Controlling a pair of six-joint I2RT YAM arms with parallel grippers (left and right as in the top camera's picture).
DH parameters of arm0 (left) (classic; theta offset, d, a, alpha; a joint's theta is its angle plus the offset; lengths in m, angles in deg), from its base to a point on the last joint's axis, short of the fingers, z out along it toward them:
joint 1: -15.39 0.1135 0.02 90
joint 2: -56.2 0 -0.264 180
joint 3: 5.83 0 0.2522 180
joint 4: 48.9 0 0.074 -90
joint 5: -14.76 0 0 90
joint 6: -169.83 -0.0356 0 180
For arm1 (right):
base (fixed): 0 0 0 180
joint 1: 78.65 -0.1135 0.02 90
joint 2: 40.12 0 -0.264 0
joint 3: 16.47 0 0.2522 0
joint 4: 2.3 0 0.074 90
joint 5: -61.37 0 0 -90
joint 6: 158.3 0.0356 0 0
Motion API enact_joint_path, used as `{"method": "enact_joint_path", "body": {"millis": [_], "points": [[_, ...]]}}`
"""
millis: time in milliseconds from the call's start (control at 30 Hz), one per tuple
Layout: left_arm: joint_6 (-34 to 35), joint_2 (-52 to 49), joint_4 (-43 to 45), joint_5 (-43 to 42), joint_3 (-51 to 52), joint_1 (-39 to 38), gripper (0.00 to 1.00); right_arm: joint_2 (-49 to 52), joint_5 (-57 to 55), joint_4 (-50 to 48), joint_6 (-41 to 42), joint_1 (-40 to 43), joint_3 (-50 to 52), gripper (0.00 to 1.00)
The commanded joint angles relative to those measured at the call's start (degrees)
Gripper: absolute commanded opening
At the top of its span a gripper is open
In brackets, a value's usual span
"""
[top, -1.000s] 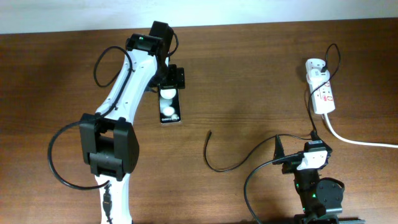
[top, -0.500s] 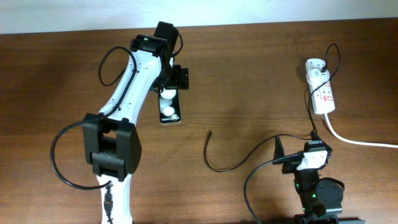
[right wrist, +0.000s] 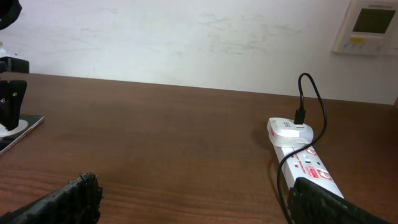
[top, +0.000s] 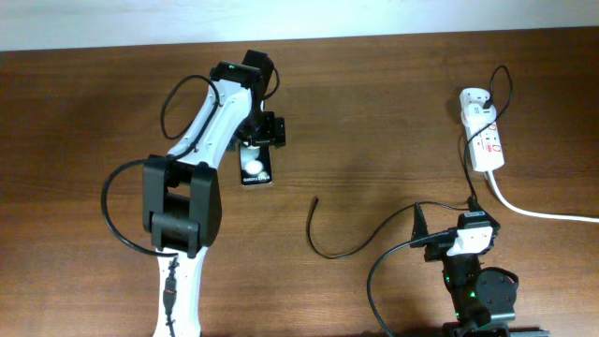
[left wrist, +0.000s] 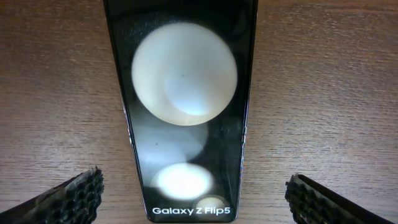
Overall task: Plug charger to phone and switch on socket
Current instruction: 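Lower the open left gripper around the phone's sides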
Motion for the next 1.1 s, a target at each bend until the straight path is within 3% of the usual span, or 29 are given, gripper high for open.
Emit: {"method": "enact_joint_path", "body": {"millis": [0,67,233,767,1067], "points": [[1.38,-0.5,-0.33,1.77,-0.55,0.09,0.99,-0.33,-0.5,0.28,0.48,-0.37,0.31,0.99],[3.8,-0.5,-1.11,3.76,-0.55,0.09,0.99,-0.33,-0.5,0.28,0.48,-0.37,0.31,0.99],[0.92,-0.5,-1.6,3.58,-0.55,0.09,0.99,-0.33,-0.5,0.28,0.48,-0.37,0.31,0.99],[0.94,-0.5,0.81,2.27,-0.42,0.09,0.99,-0.33,-0.5,0.28,0.48,-0.37,0.31,0.99],[0.94,-0.5,4.42,2.08,4.7,0.09,0.99,-0.33,-0.5,0.28,0.48,-0.37,0.31,0.99]]}}
